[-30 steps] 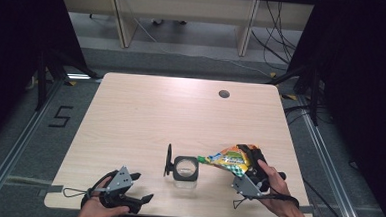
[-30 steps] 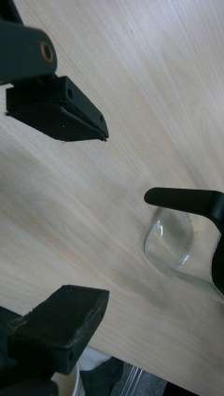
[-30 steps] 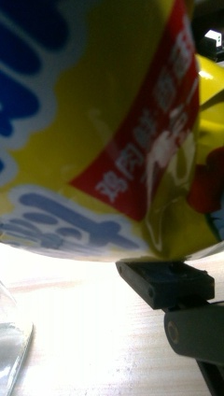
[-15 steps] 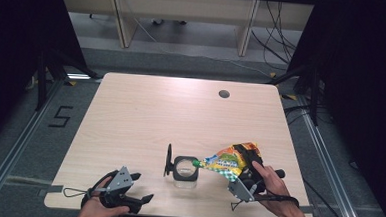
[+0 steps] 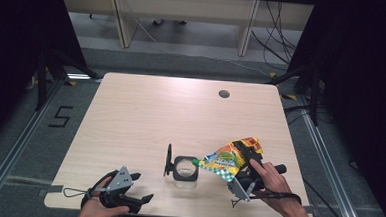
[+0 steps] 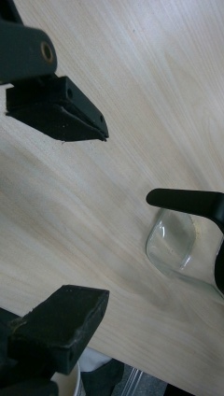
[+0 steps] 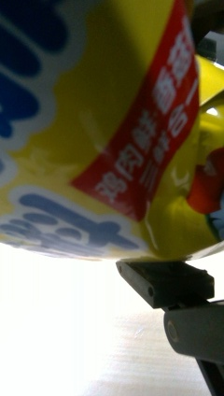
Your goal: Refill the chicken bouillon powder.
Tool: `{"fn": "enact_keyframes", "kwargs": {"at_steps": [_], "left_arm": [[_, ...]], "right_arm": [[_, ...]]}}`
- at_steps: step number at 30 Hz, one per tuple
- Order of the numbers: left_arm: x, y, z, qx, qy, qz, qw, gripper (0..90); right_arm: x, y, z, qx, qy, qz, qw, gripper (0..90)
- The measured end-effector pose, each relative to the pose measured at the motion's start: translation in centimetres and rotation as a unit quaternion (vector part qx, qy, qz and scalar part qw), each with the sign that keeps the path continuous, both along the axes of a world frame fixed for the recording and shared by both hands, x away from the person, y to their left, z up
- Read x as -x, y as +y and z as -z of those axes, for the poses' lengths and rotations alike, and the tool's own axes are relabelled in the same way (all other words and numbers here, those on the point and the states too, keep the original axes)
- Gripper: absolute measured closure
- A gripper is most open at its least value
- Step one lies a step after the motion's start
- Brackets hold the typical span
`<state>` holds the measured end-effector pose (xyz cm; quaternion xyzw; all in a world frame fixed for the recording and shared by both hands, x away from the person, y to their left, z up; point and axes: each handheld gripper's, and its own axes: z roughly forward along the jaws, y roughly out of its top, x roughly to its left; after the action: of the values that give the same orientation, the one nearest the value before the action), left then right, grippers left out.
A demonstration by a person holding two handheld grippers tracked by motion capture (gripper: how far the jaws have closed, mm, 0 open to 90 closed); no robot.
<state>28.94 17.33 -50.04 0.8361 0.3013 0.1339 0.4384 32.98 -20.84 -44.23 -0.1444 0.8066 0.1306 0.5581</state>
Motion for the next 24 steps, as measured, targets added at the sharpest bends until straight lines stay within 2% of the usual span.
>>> {"fn": "enact_keyframes", "kwargs": {"at_steps": [2,4,6,8,9,12,13,14,15,16,17,18,19,21,23,24], "left_arm": [[0.0,0.0,0.0,0.003,0.001,0.000,1.0000,18.4],[0.2,-0.1,0.1,0.009,0.010,-0.008,0.9999,18.4],[0.2,-0.2,0.1,0.010,0.010,-0.008,0.9999,18.4],[0.0,-0.1,0.0,0.003,0.001,0.000,1.0000,18.4],[0.1,-0.1,0.1,0.009,0.003,-0.003,1.0000,18.4],[0.2,-0.2,0.1,0.015,0.011,-0.011,0.9998,18.4],[0.2,-0.2,0.1,0.015,0.011,-0.011,0.9998,18.4],[0.2,-0.2,0.1,0.014,0.010,-0.010,0.9998,18.4],[0.2,-0.2,0.1,0.013,0.010,-0.009,0.9998,18.4],[0.1,-0.2,0.1,0.012,0.008,-0.008,0.9999,18.4],[0.1,-0.1,0.1,0.007,0.002,-0.003,1.0000,18.4],[0.1,-0.2,0.1,0.011,0.006,-0.006,0.9999,18.4],[0.2,-0.2,0.1,0.015,0.011,-0.011,0.9998,18.4],[0.2,-0.2,0.1,0.015,0.011,-0.011,0.9998,18.4],[0.2,-0.2,0.1,0.014,0.011,-0.011,0.9998,18.4],[0.2,-0.2,0.1,0.014,0.011,-0.011,0.9998,18.4]], "right_arm": [[-0.1,0.1,-0.3,0.016,-0.009,-0.008,0.9998,22.2],[-0.1,0.1,-0.4,0.022,-0.014,-0.011,0.9996,22.2],[-0.1,0.2,-0.5,0.027,-0.021,-0.013,0.9993,22.8],[-0.2,0.2,-0.5,0.033,-0.021,-0.017,0.9991,23.3],[-0.2,0.2,-0.5,0.034,-0.022,-0.018,0.9990,23.3],[0.0,0.4,-0.3,0.040,-0.024,-0.007,0.9989,23.4],[-0.8,1.1,-1.2,0.100,-0.057,-0.085,0.9897,23.4],[-1.2,1.6,-1.7,0.131,-0.073,-0.122,0.9811,23.5],[-1.2,1.7,-1.7,0.136,-0.074,-0.125,0.9799,23.5],[-1.1,1.6,-1.8,0.152,-0.076,-0.117,0.9784,23.5],[-0.9,1.5,-1.6,0.145,-0.074,-0.102,0.9813,23.5],[-0.6,1.3,-1.3,0.126,-0.066,-0.074,0.9870,23.5],[-0.3,1.1,-1.0,0.109,-0.060,-0.053,0.9908,23.5],[-0.2,1.2,-0.8,0.105,-0.063,-0.044,0.9915,23.5],[0.0,1.3,-0.8,0.114,-0.075,-0.045,0.9896,23.5],[0.1,1.5,-0.9,0.126,-0.078,-0.050,0.9877,23.5]]}}
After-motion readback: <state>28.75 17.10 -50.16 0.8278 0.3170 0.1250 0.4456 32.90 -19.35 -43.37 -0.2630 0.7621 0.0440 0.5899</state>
